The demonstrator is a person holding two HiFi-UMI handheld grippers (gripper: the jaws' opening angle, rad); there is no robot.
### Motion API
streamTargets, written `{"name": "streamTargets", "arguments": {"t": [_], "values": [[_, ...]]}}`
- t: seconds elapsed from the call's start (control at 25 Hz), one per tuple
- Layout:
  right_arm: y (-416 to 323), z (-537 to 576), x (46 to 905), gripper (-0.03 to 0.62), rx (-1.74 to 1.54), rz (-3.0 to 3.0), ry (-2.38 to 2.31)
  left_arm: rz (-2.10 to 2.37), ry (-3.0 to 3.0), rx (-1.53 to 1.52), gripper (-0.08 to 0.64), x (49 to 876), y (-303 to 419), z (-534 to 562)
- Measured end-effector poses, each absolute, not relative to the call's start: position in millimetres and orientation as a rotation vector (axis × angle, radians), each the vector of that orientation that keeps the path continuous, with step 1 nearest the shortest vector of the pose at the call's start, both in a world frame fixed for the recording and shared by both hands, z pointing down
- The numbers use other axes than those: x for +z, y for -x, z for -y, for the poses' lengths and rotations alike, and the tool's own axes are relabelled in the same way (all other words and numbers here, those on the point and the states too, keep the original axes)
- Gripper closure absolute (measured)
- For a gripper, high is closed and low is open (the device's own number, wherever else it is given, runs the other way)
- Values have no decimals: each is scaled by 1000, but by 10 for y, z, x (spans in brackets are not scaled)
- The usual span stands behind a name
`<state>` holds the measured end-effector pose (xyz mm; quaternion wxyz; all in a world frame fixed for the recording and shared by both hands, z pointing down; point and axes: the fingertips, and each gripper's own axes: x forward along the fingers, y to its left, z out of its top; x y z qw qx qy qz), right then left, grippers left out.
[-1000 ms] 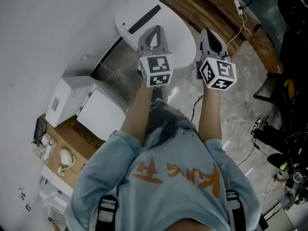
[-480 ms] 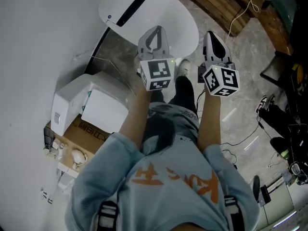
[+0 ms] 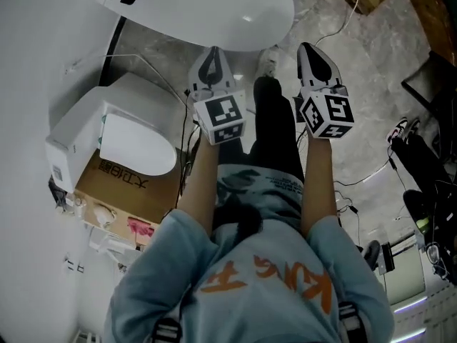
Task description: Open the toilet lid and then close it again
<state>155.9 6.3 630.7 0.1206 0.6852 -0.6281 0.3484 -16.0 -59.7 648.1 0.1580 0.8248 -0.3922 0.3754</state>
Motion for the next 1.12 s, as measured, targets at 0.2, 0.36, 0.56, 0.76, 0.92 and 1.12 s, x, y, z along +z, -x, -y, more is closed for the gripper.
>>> {"name": "streamTargets", "arguments": {"t": [0.2, 0.36, 0.56, 0.76, 0.92, 1.12], "values": [[-1674, -415, 6953, 578, 1014, 1857, -1819, 1110, -2372, 1174, 532, 7028, -120, 218], [-1579, -424, 7347, 578, 926, 1916, -1659, 1076, -2442, 1276, 526, 7378, -277, 93], [-1396, -382, 7692, 517, 642, 1981, -1314, 969, -2558, 1542, 382, 7772, -381, -59], [-1285, -415, 8078, 362, 309, 1938, -970, 840, -2589, 1805, 260, 8183, -360, -193], [-1187, -401, 8353, 263, 69, 1893, -761, 868, -2602, 1897, 221, 8293, -303, -166], [-1163, -300, 8560, 207, -75, 1855, -685, 853, -2621, 1927, 215, 8403, -361, -298]]}}
